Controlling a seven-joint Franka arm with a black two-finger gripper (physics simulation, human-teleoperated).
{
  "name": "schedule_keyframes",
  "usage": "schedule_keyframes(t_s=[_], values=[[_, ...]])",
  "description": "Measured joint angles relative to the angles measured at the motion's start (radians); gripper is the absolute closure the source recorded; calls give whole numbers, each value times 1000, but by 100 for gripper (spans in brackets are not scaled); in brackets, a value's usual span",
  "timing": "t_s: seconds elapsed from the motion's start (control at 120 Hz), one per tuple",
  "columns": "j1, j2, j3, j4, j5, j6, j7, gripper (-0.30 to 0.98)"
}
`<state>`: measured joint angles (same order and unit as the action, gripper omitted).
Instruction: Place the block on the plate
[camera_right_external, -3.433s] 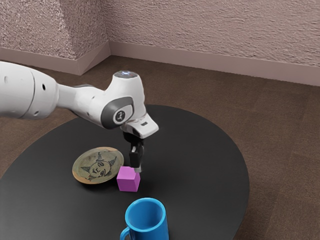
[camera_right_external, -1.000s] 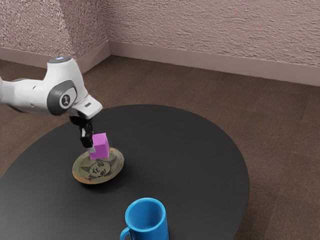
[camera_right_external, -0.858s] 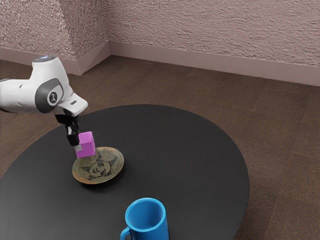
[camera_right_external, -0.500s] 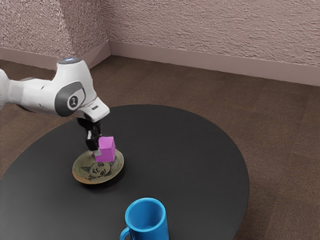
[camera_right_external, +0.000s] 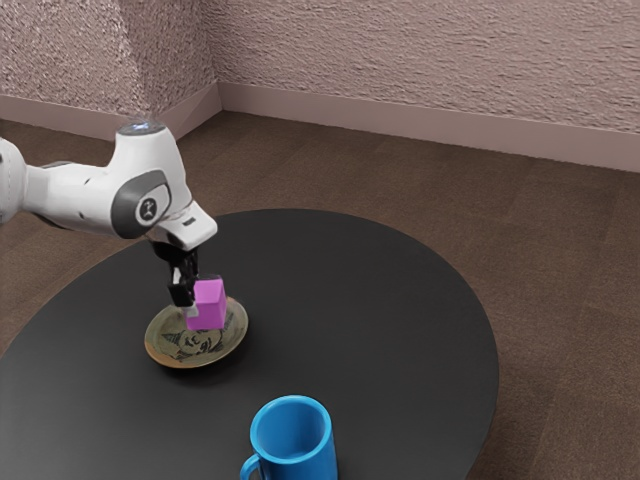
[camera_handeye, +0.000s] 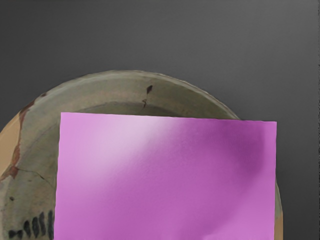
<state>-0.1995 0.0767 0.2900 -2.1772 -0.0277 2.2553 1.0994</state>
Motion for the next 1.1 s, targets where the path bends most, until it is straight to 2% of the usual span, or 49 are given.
schedule_keyframes(t_s=[0.85,1.1], values=[[35,90,0,-2,-44,40,-3,33],[40,93,-1,0,-50,41,5,12]])
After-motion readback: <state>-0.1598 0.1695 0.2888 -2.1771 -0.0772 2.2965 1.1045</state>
